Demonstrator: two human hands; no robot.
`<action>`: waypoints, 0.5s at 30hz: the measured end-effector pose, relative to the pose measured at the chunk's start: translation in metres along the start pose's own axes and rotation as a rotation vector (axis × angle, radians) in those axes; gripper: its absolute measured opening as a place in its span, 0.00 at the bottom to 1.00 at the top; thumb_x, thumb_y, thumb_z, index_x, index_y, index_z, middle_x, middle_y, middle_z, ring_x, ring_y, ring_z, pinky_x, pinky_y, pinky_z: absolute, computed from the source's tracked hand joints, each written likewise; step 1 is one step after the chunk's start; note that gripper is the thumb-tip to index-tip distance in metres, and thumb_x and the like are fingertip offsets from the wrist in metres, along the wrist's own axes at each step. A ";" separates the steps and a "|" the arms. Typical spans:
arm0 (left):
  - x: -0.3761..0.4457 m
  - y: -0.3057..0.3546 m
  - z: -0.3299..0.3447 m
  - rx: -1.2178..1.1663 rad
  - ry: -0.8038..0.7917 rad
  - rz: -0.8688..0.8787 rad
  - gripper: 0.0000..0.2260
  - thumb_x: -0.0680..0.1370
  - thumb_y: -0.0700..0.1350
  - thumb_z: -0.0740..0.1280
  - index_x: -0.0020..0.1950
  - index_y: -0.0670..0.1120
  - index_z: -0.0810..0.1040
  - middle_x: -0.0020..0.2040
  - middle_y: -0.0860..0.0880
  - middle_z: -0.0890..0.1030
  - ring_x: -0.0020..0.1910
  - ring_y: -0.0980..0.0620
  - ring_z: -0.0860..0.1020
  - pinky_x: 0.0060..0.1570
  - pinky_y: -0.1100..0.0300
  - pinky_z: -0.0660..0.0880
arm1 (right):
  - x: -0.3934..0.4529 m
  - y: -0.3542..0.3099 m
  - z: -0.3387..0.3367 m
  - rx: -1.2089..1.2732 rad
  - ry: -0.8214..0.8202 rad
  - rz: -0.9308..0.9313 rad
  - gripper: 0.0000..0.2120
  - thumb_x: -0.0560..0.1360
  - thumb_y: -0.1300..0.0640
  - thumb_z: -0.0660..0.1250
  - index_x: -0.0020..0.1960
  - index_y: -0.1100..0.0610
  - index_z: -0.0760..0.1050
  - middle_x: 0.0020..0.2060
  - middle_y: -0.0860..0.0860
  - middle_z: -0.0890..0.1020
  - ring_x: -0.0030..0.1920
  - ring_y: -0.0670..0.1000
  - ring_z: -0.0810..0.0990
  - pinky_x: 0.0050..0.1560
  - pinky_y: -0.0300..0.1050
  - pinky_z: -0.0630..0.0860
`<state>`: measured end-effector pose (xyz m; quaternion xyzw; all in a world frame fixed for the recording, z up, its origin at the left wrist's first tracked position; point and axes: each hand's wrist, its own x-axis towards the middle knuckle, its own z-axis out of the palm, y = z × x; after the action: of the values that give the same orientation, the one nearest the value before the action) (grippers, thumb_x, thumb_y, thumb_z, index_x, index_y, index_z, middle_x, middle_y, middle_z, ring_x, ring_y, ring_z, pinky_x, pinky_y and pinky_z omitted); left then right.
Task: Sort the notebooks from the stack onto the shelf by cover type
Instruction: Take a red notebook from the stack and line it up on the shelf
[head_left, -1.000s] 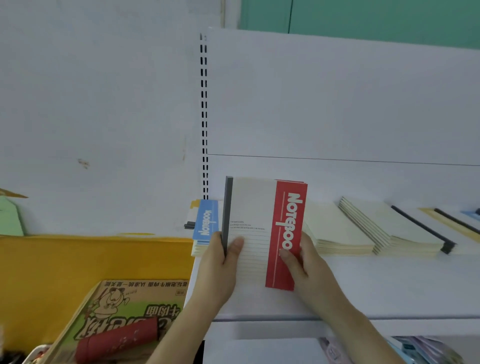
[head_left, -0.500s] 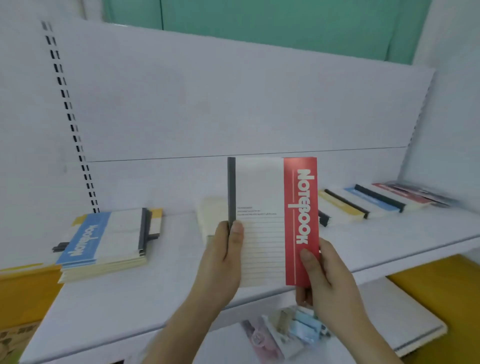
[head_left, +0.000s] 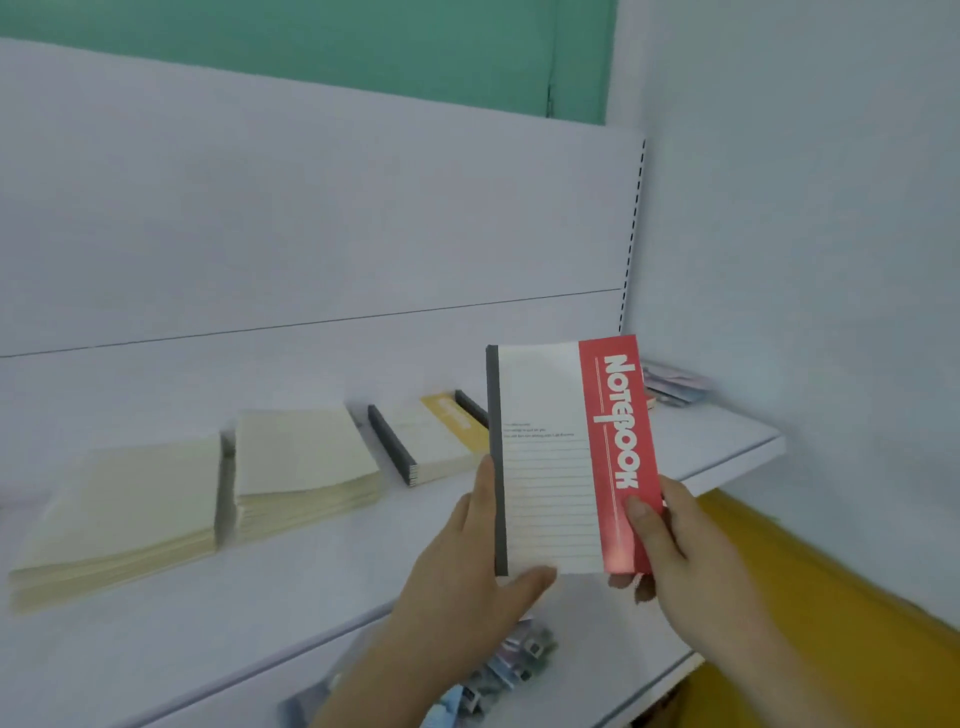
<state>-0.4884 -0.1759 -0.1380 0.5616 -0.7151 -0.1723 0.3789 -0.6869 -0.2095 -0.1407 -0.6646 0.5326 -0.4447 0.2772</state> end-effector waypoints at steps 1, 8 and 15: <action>0.013 0.002 0.009 0.044 -0.014 0.014 0.48 0.74 0.55 0.72 0.77 0.68 0.37 0.65 0.60 0.73 0.58 0.60 0.76 0.61 0.57 0.77 | 0.011 0.008 -0.009 -0.041 0.003 0.009 0.16 0.78 0.42 0.54 0.62 0.46 0.68 0.40 0.43 0.83 0.37 0.44 0.82 0.34 0.35 0.76; 0.110 0.000 0.068 0.125 -0.065 0.013 0.45 0.74 0.57 0.74 0.76 0.64 0.43 0.61 0.60 0.77 0.53 0.60 0.77 0.57 0.60 0.78 | 0.101 0.050 -0.052 -0.224 0.048 -0.015 0.14 0.74 0.38 0.55 0.57 0.41 0.67 0.50 0.44 0.78 0.48 0.45 0.78 0.52 0.40 0.73; 0.213 -0.013 0.104 0.368 -0.126 0.035 0.44 0.79 0.63 0.63 0.80 0.55 0.33 0.69 0.51 0.68 0.65 0.54 0.69 0.66 0.59 0.69 | 0.218 0.081 -0.068 -0.361 0.109 -0.104 0.15 0.81 0.48 0.61 0.67 0.43 0.72 0.51 0.38 0.77 0.49 0.44 0.78 0.52 0.38 0.72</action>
<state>-0.5739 -0.3973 -0.1407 0.5967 -0.7667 -0.0669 0.2271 -0.7762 -0.4328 -0.1138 -0.7052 0.5830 -0.3907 0.1010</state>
